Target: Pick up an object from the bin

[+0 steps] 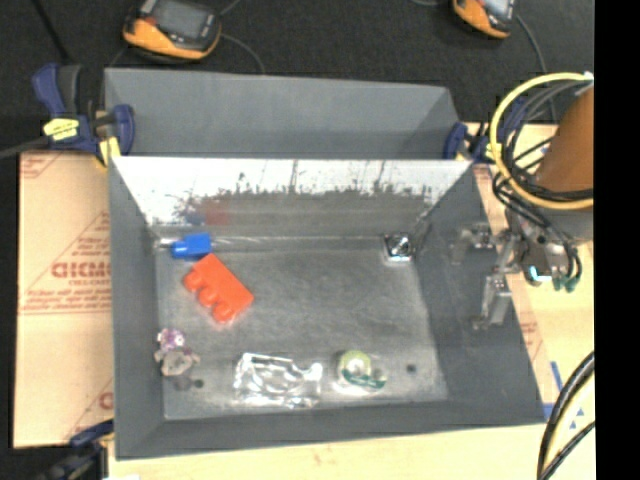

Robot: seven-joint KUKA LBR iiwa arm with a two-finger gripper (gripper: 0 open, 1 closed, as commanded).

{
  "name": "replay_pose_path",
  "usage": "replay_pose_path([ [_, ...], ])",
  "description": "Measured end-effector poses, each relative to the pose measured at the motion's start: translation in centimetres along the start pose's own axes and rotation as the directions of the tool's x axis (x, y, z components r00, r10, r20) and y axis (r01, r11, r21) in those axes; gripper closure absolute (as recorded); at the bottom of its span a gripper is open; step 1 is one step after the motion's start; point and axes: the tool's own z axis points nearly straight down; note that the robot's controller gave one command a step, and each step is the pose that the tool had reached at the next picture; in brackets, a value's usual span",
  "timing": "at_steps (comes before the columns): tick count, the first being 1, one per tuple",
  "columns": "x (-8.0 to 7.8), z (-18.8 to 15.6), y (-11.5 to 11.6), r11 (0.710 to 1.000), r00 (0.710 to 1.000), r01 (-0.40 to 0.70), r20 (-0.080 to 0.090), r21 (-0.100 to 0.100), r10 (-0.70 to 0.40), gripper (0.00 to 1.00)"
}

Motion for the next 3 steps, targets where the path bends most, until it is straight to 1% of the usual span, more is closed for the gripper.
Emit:
replay_pose_path([
  [1,2.2,7.5,1.2,1.0,1.0,0.013,-0.002,-0.002,-0.013,0.0],
  [2,3.7,10.4,12.6,0.998,0.998,0.07,0.002,-0.004,-0.07,0.0],
  [3,-0.1,16.6,14.6,0.995,0.995,0.103,-0.009,0.001,-0.103,0.0],
])
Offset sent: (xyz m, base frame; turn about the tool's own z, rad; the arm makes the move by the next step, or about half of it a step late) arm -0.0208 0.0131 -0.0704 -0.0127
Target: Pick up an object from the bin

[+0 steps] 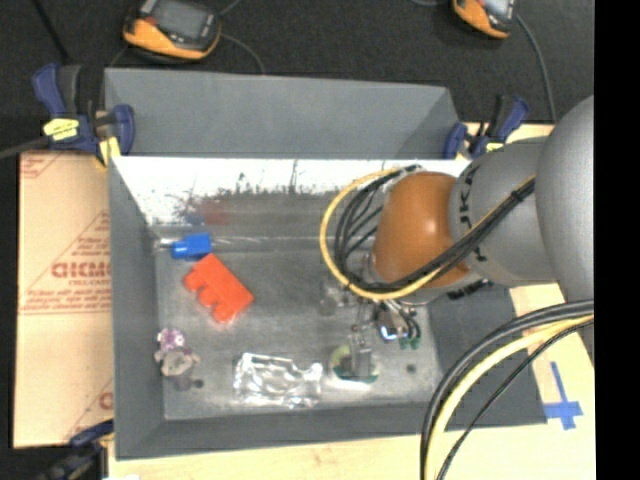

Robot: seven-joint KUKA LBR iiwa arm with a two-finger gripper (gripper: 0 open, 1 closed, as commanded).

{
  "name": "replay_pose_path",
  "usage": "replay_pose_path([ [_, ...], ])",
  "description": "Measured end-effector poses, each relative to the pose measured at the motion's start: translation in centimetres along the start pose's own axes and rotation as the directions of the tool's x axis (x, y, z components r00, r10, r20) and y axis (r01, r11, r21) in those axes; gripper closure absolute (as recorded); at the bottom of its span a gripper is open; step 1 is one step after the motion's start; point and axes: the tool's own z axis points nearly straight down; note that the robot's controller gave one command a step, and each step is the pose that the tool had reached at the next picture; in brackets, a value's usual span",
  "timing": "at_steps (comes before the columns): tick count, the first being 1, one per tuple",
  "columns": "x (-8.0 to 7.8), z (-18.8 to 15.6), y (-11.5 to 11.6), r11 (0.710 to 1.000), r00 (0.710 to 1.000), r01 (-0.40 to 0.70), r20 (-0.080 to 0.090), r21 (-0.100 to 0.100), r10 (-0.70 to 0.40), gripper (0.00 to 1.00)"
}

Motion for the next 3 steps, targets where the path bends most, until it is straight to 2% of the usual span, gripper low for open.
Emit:
replay_pose_path([
  [1,0.1,-0.4,0.0,1.0,1.0,0.0,-0.003,-0.001,0.0,1.0],
  [2,-3.0,-10.3,1.0,1.0,1.0,-0.002,0.024,0.0,0.002,1.0],
  [3,-1.8,-18.3,-0.8,1.0,0.999,-0.029,0.023,0.0,0.029,1.0],
])
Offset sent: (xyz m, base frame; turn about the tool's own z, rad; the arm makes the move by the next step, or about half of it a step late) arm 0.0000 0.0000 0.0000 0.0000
